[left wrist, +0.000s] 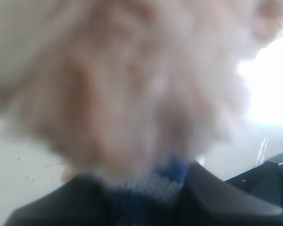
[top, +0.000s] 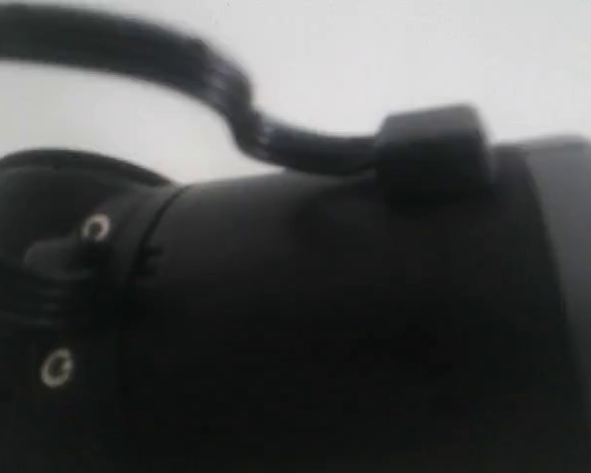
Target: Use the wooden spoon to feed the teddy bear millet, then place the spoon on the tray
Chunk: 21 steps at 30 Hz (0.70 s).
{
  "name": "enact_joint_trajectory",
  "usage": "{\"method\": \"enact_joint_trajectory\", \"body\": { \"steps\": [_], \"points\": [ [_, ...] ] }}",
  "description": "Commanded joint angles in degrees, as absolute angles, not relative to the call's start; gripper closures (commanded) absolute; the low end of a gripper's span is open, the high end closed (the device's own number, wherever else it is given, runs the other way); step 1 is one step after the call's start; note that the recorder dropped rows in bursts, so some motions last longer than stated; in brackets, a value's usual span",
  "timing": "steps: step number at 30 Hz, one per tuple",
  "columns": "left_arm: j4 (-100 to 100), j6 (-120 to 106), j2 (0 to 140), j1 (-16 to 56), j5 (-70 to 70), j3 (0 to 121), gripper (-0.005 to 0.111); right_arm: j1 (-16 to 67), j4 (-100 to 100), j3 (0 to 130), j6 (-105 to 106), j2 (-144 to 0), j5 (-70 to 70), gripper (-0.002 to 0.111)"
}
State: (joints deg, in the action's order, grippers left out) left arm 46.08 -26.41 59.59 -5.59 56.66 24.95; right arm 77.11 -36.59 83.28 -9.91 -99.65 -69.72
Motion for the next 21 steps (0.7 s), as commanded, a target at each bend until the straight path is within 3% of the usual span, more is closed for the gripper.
{"method": "enact_joint_trajectory", "body": {
  "steps": [1,13,21],
  "points": [
    [47.56,-26.91,59.25,-5.69,57.98,25.34,0.103,76.09,-35.37,83.31,-13.00,-95.94,-68.91,0.104],
    [47.56,-26.91,59.25,-5.69,58.10,25.34,0.103,62.93,-25.55,83.18,-12.10,-87.78,-65.40,0.104],
    [47.56,-26.91,59.25,-5.69,58.10,25.34,0.103,53.81,-19.66,73.15,-12.95,-86.00,-58.00,0.104]
  ]
}}
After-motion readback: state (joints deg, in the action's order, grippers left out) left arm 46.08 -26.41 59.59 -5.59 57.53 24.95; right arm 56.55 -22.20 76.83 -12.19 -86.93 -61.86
